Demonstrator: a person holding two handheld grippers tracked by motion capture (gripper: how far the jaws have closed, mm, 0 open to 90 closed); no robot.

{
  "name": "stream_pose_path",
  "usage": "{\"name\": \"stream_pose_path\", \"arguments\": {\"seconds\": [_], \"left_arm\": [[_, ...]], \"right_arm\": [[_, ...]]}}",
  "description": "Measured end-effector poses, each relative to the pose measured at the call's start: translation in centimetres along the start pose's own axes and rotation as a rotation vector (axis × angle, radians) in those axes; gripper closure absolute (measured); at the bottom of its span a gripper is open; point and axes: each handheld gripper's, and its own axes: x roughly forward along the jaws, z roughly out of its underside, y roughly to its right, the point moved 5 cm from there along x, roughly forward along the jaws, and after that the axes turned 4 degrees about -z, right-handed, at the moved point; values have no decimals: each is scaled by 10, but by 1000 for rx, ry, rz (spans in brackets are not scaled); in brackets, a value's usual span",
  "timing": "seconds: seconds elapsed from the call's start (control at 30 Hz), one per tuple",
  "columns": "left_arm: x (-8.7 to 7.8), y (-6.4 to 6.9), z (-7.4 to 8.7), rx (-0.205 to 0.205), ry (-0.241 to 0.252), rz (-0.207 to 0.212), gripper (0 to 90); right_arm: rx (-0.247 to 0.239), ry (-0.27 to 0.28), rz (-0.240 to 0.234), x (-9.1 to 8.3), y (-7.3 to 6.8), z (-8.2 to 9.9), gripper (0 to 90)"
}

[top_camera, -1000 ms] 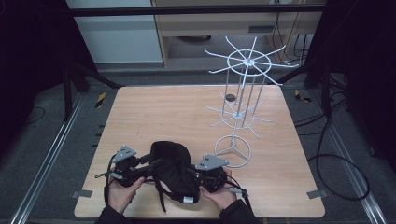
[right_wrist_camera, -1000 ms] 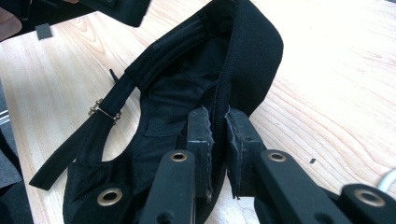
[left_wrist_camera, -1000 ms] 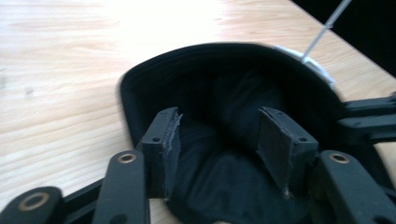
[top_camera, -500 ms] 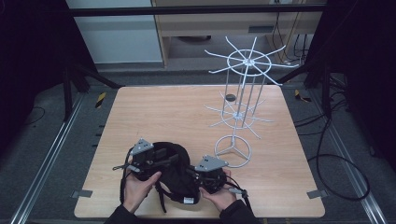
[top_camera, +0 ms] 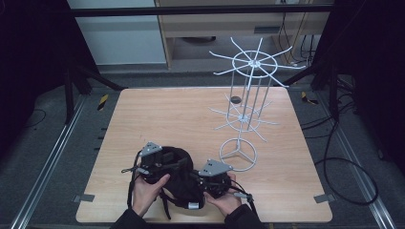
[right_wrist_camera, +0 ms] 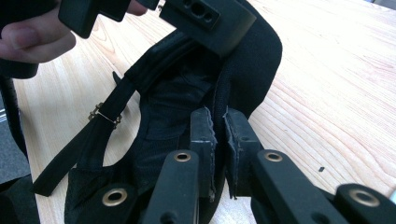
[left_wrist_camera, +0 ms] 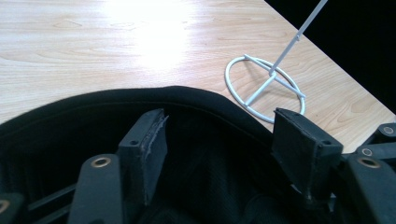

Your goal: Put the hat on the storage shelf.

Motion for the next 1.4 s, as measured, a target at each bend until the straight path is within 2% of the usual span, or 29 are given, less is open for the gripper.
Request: {"name": "stream_pose_path", "arguments": {"seconds": [0.07, 0.2, 0.33, 0.47, 0.53, 0.6, 0.63, 0.8, 0.97, 1.07, 1.2, 1.4], "left_arm": [[1, 3, 1, 1, -1, 13, 326], [6, 6, 2, 17, -9, -6, 331], [9, 3, 1, -1, -9, -20, 399], [8, 3, 1, -38, -15, 9, 581], [7, 4, 2, -31, -10, 14, 669], [5, 6, 2, -33, -8, 41, 740], [3, 6, 2, -35, -3, 48, 760], [-7, 9, -4, -30, 45, 67, 791], [-24, 14, -15, -6, 107, 84, 804], [-34, 18, -23, 24, 147, 85, 809], [-41, 25, -28, 52, 183, 107, 811], [-41, 36, -34, 82, 203, 125, 812]], "right_arm": [[-3, 5, -11, 0, -1, 0, 834], [-29, 10, -32, 1, -7, -2, 836], [-47, 11, -52, 3, -11, -2, 836], [-38, 12, -58, 4, -11, -2, 824], [-24, 15, -67, 4, -11, -2, 793], [-13, 13, -90, 3, -11, -2, 747], [-2, 6, -120, 1, -12, -2, 706], [39, 43, -164, -14, -8, -4, 600], [68, 83, -135, -28, 2, -4, 537], [94, 70, -110, -25, 9, 2, 500], [106, 67, -107, -19, 10, 5, 463], [116, 108, -166, -14, 2, -2, 406]]}}
